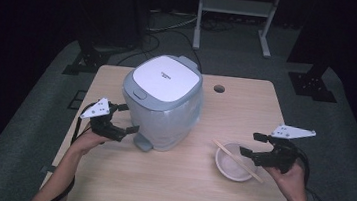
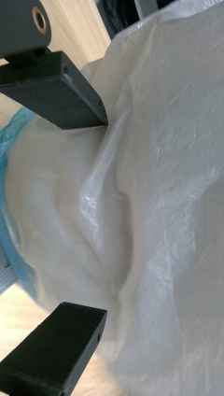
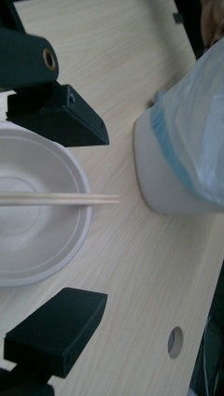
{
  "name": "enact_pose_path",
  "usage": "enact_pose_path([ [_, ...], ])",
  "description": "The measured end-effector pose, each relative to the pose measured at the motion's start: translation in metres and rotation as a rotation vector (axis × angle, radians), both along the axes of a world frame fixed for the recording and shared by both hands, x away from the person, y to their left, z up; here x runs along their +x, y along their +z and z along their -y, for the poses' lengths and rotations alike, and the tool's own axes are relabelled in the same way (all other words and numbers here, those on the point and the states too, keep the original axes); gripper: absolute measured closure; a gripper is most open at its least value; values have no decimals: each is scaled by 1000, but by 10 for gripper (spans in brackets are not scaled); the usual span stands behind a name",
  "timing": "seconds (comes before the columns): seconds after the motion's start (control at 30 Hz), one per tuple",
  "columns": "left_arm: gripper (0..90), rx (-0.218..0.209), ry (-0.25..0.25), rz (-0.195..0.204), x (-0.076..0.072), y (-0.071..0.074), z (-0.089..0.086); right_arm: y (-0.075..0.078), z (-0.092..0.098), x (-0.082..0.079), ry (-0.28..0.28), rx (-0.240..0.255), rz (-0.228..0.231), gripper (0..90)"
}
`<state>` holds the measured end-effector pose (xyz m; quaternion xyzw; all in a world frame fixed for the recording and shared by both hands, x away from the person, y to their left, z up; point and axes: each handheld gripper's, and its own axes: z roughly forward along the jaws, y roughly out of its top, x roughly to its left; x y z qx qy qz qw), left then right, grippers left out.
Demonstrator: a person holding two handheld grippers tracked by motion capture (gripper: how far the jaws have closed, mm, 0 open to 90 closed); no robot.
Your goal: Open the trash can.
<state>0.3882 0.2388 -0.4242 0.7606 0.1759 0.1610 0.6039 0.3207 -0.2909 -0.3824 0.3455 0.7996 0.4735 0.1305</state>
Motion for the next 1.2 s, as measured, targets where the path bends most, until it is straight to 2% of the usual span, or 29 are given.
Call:
enact_pose_path([
  [0.1, 66, -4, -17, 5, -3, -1, 9, 3, -4, -2, 19, 10, 0, 184],
  [0.3, 66, 22, -52, 16, -8, 0, 22, 9, -16, -1, 69, 51, -1, 184],
  [0.47, 66, 25, -71, 20, -9, 0, 31, 11, -29, 2, 98, 70, -10, 192],
  [0.57, 70, 32, -77, 20, -9, 1, 31, 15, -37, 4, 92, 44, -2, 200],
  [0.67, 114, 28, -79, 17, -9, 2, 26, 19, -41, 6, 71, 49, 8, 229],
  [0.73, 114, 34, -63, 13, -10, 3, 20, 22, -44, 9, 49, 27, 1, 271],
  [0.8, 135, 38, -40, 1, -10, 4, 12, 25, -47, 12, 26, -5, 9, 364],
  [0.87, 156, 41, -12, -5, -8, 7, 3, 28, -50, 16, 25, 9, 8, 451],
  [0.9, 197, 46, 7, -9, -7, 8, 1, 30, -52, 20, 13, -5, 3, 491],
  [0.97, 207, 46, 54, -31, -3, 11, -5, 34, -56, 25, 11, 7, 14, 544],
  [1.07, 232, 58, 138, -44, 5, 15, -11, 39, -66, 34, -1, -14, 27, 636],
  [1.17, 280, 68, 204, -43, 12, 19, -12, 42, -75, 45, -29, -41, 31, 714],
  [1.2, 280, 60, 217, -47, 14, 20, -11, 42, -77, 49, -39, -45, 28, 720],
])
